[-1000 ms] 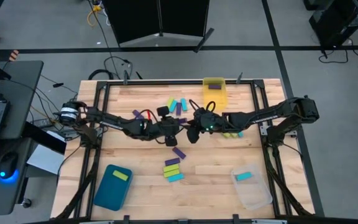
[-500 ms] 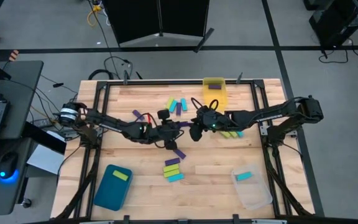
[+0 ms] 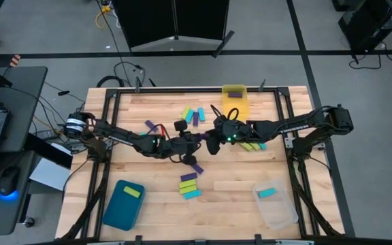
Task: Sort blocks
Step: Put the violet block into the transparent yellow bin
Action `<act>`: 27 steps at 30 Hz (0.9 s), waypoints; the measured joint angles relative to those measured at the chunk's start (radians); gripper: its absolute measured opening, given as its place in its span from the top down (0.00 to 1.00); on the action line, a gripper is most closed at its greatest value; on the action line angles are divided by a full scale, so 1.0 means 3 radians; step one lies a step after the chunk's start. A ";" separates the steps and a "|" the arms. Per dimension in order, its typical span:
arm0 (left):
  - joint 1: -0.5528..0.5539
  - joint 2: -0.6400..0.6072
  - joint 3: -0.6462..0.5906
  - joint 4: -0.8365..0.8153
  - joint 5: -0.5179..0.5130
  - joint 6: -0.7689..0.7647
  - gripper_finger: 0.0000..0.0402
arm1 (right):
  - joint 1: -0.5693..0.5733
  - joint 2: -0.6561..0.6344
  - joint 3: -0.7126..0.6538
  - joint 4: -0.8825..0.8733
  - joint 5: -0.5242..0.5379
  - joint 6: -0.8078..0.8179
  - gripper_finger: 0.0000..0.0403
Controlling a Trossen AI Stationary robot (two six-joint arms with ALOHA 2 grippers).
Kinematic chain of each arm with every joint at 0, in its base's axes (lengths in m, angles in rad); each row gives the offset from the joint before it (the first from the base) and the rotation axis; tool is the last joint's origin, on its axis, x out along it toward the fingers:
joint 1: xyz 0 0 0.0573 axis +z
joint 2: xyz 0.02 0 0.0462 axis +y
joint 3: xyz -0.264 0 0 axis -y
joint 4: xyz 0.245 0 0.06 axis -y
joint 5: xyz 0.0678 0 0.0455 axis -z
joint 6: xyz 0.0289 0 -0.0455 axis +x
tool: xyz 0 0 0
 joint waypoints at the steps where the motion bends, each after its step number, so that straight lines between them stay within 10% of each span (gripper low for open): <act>1: -0.0001 0.0000 0.0000 0.0023 0.0000 0.0000 0.76 | -0.0002 0.0000 0.0000 0.0008 -0.0018 -0.0013 0.59; 12: -0.0005 -0.0001 0.0000 0.0085 0.0006 0.0006 0.78 | -0.0006 0.0003 0.0000 0.0018 -0.0077 -0.0171 0.82; 27: 0.0003 -0.0001 0.0000 -0.0117 -0.0233 -0.0036 0.76 | -0.0262 -0.0432 0.0000 -0.0516 0.0047 -0.0558 0.81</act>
